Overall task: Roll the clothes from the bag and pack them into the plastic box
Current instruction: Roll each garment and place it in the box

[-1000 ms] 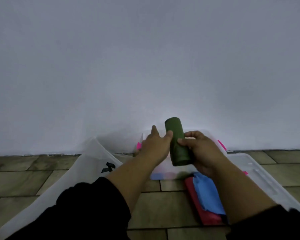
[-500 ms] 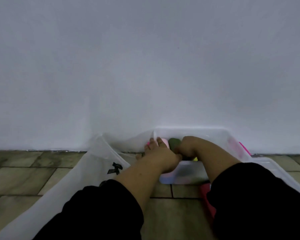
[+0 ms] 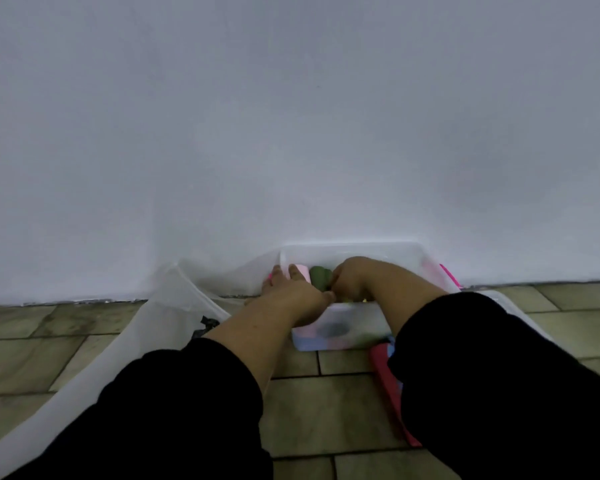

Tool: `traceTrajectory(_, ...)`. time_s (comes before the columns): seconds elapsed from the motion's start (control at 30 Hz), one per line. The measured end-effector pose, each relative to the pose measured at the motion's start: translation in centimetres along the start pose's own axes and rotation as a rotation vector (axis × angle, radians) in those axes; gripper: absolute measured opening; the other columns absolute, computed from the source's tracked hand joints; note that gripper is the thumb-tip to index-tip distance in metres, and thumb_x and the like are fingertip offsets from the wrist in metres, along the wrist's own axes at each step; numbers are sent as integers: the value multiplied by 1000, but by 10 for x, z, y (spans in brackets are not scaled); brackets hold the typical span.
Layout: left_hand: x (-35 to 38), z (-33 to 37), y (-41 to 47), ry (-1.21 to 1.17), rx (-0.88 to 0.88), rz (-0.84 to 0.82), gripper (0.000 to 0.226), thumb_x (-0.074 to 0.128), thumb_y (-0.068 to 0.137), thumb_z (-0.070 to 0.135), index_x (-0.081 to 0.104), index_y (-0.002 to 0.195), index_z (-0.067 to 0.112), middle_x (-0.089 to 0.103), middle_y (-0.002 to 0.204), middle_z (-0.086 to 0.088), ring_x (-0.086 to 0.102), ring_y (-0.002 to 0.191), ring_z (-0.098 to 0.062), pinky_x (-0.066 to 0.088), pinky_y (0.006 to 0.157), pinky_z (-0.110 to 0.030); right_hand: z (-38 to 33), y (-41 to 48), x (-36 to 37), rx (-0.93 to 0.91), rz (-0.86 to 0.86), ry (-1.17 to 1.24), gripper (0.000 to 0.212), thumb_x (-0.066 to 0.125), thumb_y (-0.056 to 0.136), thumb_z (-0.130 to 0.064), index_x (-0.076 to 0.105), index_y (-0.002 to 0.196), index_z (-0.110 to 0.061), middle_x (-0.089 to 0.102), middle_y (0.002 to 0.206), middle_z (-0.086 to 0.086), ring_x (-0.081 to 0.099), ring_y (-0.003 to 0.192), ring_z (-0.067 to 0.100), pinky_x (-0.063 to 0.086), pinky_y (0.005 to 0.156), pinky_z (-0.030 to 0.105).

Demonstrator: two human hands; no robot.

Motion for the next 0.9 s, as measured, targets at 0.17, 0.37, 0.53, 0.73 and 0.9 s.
traceTrajectory(0.17,0,0,1,21,42,11,95,45,87,64,-4,153,15,-7,159,-16,9,146,-36,18,118,-45,33,-67,-55,-162,296,621,14,68,82,-23,73,94,-18,71,94,-3,65,80,16,49,64,20)
traceTrajectory(0.37,-2,-6,-16,7,35,182,89,39,85,70,1,153,26,-9,161,-8,4,147,-32,14,115,-58,124,-131,-24,109,352,382,6,66,82,-22,70,85,-18,71,88,5,67,76,20,51,64,29)
traceTrajectory(0.53,9,13,-79,-103,317,412,75,53,86,54,20,149,30,3,161,-1,13,146,-24,27,113,-49,193,-138,35,449,203,15,40,57,88,-25,53,127,-14,61,124,7,58,108,20,48,92,32)
traceTrajectory(0.73,35,34,-173,-15,784,423,58,81,68,34,62,121,18,58,131,-1,49,125,-9,41,103,-26,204,-135,70,537,193,-4,46,51,91,-31,46,131,-9,56,129,10,53,119,24,44,100,32)
traceTrajectory(0.9,52,24,-203,-68,746,234,35,70,80,25,68,111,8,66,117,-2,59,112,-9,29,92,-3,180,-150,89,522,242,27,52,64,77,-36,48,122,-18,58,117,6,56,109,23,49,92,35)
Point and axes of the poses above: each hand's wrist, its own y-axis towards the middle knuckle, its own x-axis out of the palm, z = x × y, the point moved 7 cm from there along y, towards the middle knuckle
